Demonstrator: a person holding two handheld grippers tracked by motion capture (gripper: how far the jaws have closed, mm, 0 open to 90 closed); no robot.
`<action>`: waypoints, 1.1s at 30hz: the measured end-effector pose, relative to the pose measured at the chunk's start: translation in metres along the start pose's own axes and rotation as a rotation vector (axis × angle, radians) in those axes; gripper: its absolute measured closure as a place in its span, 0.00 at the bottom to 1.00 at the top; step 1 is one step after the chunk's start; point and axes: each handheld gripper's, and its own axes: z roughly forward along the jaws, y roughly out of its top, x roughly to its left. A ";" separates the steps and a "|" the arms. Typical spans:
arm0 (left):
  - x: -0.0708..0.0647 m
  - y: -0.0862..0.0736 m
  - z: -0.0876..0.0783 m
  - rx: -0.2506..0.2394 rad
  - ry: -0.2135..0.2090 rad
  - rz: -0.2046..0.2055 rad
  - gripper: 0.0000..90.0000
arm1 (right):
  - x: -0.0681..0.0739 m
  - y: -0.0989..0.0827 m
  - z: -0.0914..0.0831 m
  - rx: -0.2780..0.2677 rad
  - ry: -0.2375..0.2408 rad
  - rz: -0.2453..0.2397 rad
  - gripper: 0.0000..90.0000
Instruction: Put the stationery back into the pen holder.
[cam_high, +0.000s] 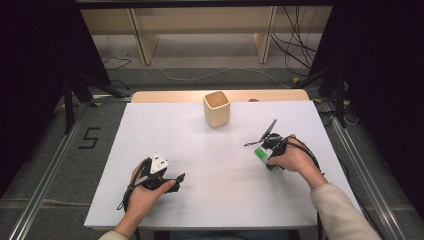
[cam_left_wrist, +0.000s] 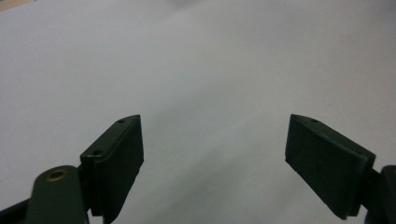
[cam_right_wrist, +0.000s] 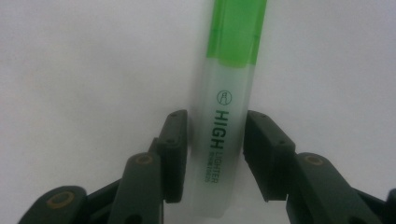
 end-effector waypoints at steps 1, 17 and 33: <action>0.000 0.000 0.000 0.000 -0.002 0.000 0.21 | 0.000 0.000 0.000 0.001 -0.002 0.001 0.68; 0.000 0.000 0.000 0.000 -0.001 0.003 0.21 | 0.001 0.002 0.000 0.012 0.003 0.043 0.74; 0.001 0.000 0.000 -0.004 0.003 -0.004 0.21 | 0.002 0.001 -0.007 -0.036 0.024 0.048 0.74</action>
